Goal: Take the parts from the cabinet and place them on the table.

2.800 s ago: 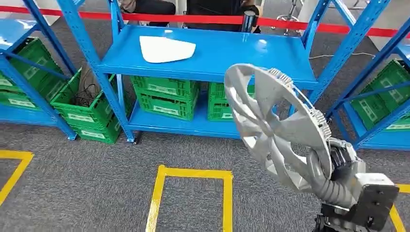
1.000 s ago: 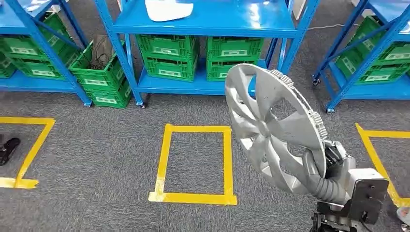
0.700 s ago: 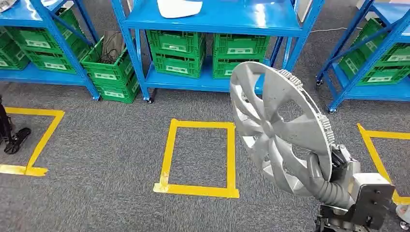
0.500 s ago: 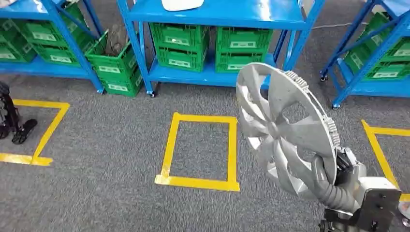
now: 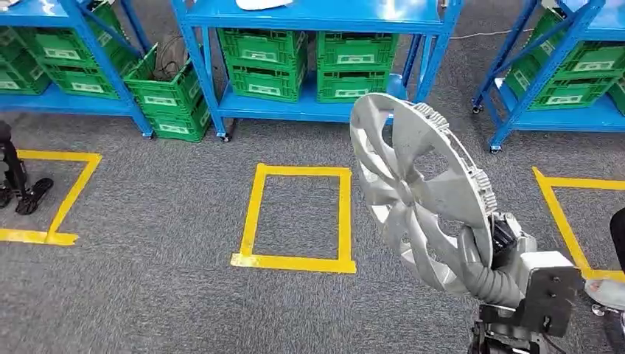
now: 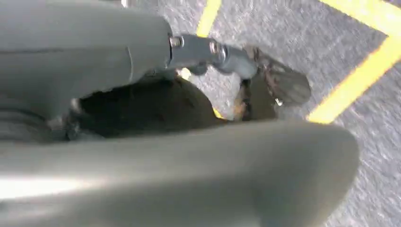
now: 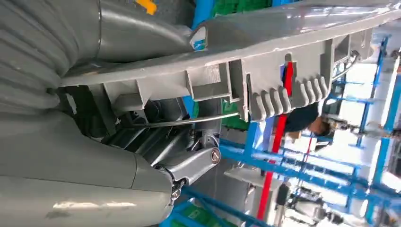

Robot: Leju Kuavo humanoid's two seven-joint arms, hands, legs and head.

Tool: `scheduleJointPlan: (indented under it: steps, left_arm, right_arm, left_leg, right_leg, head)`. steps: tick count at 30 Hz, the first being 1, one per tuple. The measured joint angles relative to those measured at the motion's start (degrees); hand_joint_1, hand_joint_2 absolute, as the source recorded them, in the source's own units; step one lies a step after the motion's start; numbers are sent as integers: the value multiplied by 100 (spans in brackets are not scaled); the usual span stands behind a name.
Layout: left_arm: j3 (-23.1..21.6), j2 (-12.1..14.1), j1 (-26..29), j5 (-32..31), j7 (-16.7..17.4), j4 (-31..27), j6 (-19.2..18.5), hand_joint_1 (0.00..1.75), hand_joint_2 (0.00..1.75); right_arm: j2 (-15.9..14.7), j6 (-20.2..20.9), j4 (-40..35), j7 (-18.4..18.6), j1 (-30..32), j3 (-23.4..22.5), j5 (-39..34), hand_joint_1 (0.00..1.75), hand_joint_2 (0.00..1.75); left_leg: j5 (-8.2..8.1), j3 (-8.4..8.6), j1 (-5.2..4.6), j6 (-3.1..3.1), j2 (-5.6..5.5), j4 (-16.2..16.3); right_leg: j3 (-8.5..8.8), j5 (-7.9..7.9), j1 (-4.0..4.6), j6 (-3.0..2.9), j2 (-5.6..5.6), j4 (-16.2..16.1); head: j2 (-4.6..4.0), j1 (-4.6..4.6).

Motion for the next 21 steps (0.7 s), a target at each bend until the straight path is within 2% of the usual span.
scheduleJointPlan:
  steps: [2, 3, 4, 5, 7, 8, 9, 10, 11, 12, 13, 14, 15, 17, 18, 19, 20, 21]
  left_arm:
    - [0, -2, -4, 2, 2, -7, -11, 0, 0]
    - [-2, -13, 9, 2, 18, -7, -11, 0, 0]
    - [-2, -20, 19, 2, 31, -7, -11, 0, 0]
    - [-4, -20, 27, 2, 37, -7, -11, 0, 0]
    - [-13, -28, 21, 0, 55, -7, -11, 0, 0]
    - [-17, -28, 20, 0, 61, -7, -11, 0, 0]
    - [-24, -28, 25, -4, 68, -7, -13, 0, 0]
    - [-28, -31, 27, -13, 68, -7, -18, 0, 0]
    - [-33, -31, 26, -20, 68, -7, -20, 0, 0]
    - [-33, -31, 24, -31, 70, -7, -22, 0, 0]
    - [-35, -37, 26, -48, 78, -7, -20, 0, 0]
    - [-39, -35, 7, -72, 109, -7, -7, 0, 0]
    - [-46, -39, 3, -103, 159, -9, 20, 0, 0]
    - [-74, -46, 6, -136, 216, -7, 68, 0, 0]
    - [-87, -35, 10, -146, 230, -7, 79, 0, 0]
    - [-94, -33, 20, -151, 247, -7, 94, 0, 0]
    - [-105, -31, 16, -153, 262, -7, 107, 0, 0]
    - [-118, -26, 9, -153, 273, -7, 114, 0, 0]
  right_arm:
    - [4, 9, 0, 24, -21, 9, 35, 175, 175]
    - [11, 15, 0, 31, -28, 24, 39, 175, 175]
    - [13, 24, 9, 39, -34, 39, 41, 175, 175]
    - [15, 33, 13, 50, -42, 61, 61, 175, 175]
    - [20, 83, 26, 81, -64, 83, 94, 175, 175]
    - [28, 114, 46, 98, -77, 103, 109, 175, 175]
    - [37, 146, 74, 118, -89, 135, 135, 175, 175]
    - [46, 179, 96, 135, -101, 155, 150, 175, 175]
    - [59, 206, 114, 151, -125, 177, 170, 175, 175]
    - [79, 243, 138, 160, -162, 199, 192, 175, 175]
    - [94, 275, 166, 159, -217, 234, 203, 175, 175]
    - [120, 306, 190, 164, -256, 280, 216, 175, 175]
    - [144, 332, 194, 164, -297, 312, 229, 175, 175]
    - [175, 374, 221, 175, -321, 347, 242, 175, 175]
    - [194, 376, 234, 177, -344, 376, 245, 175, 175]
    - [219, 385, 245, 177, -377, 400, 247, 175, 175]
    - [231, 387, 254, 179, -398, 415, 258, 175, 175]
    - [243, 387, 256, 179, -414, 420, 262, 175, 175]
  left_leg:
    - [73, -102, -44, 89, -128, 4]
    - [161, -101, -1, 138, -184, -58]
    - [190, -129, 8, 154, -220, -59]
    - [229, -171, 14, 189, -247, -48]
    - [304, -285, 4, 203, -335, -11]
    - [333, -346, 0, 202, -386, 17]
    - [360, -348, 0, 195, -451, 58]
    - [384, -406, 2, 189, -520, 105]
    - [395, -462, 3, 181, -580, 149]
    - [398, -498, 3, 176, -651, 203]
    - [402, -536, 17, 167, -685, 220]
    - [432, -620, -5, 120, -730, 267]
    - [469, -687, 25, 72, -775, 277]
    - [536, -740, 67, -18, -894, 256]
    - [545, -744, 37, -48, -957, 257]
    - [465, -844, 30, -55, -791, 336]
    - [292, -961, 24, -82, -568, 602]
    - [77, -1181, 52, -112, -445, 1068]
  right_leg:
    - [17, 78, -44, 80, -132, -37]
    - [-7, 69, -42, 107, -154, -5]
    - [-109, -69, -62, 153, -3, 107]
    - [-193, -353, -66, 182, 126, 426]
    - [-474, -871, -78, 221, 198, 1346]
    - [-544, -1004, -78, 229, 202, 1657]
    - [-505, -1003, -78, 231, 209, 1712]
    - [-339, -890, -79, 222, 215, 1515]
    - [-78, -690, -80, 208, 231, 1107]
    - [258, -434, -83, 181, 313, 533]
    - [416, -522, -106, 122, 538, 230]
    - [500, -505, -108, 111, 658, 151]
    - [516, -547, -94, 87, 603, 81]
    - [492, -529, -61, 49, 500, 74]
    - [519, -493, -107, -2, 422, -27]
    - [550, -458, -121, -33, 325, -66]
    - [555, -445, -117, -66, 282, -90]
    - [535, -435, -108, -83, 216, -89]
  head:
    - [0, 13]
    - [0, 13]
    - [0, 17]
    - [0, 63]
    - [0, 149]
    - [0, 162]
    - [0, 177]
    - [0, 197]
    - [0, 216]
    - [0, 249]
    - [0, 271]
    - [0, 251]
    - [0, 273]
    - [0, 282]
    - [0, 289]
    - [0, 284]
    - [0, 217]
    - [0, 168]
